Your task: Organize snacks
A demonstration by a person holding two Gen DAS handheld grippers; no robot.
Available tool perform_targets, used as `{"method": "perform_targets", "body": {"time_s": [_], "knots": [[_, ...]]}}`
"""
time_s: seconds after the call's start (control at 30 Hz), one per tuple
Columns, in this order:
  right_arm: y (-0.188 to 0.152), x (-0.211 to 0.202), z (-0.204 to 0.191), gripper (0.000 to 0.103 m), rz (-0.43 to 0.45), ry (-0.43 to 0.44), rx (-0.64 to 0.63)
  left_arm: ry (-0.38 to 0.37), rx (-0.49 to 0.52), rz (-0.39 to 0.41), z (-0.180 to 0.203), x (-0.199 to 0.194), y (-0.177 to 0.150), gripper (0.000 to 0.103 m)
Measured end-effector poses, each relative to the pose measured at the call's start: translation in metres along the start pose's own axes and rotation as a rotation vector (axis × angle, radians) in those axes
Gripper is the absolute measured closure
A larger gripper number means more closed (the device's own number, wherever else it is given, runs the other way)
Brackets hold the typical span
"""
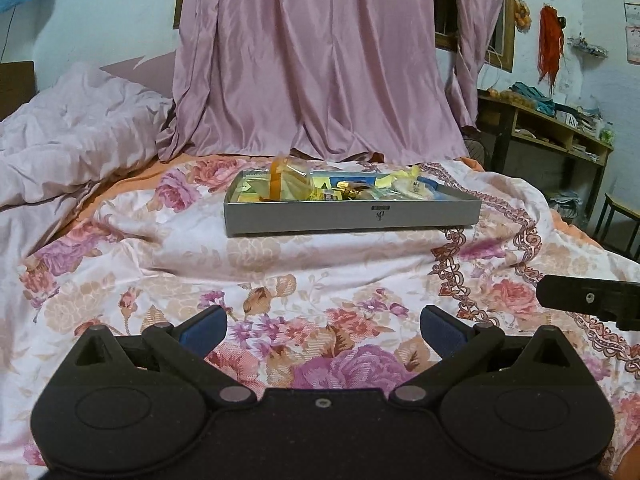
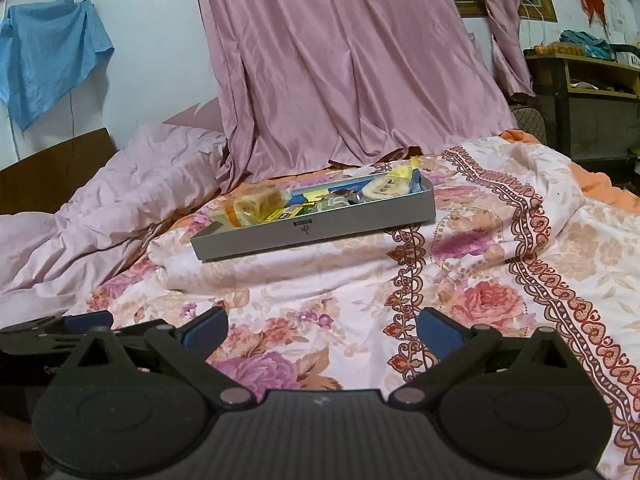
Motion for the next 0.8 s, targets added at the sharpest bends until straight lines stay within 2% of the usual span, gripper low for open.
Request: {"method": "perform_targets", "body": {"time_s": [0.8], "knots": [[0.0006, 0.0015, 0.0005, 0.000, 0.007, 0.002, 0.003, -0.008, 0.008, -0.001, 0.0031, -0.0026, -0.0012, 0.001]]}}
Point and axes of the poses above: each gripper's, at about its wrist camera, not at the fingertips, and x roughly the way its jaws point, z to its right, y to its top, the point moved 9 cm from there along x, roughly the way its jaws point, and after that the axes turned 15 degrees about -x, right-handed, at the moved point
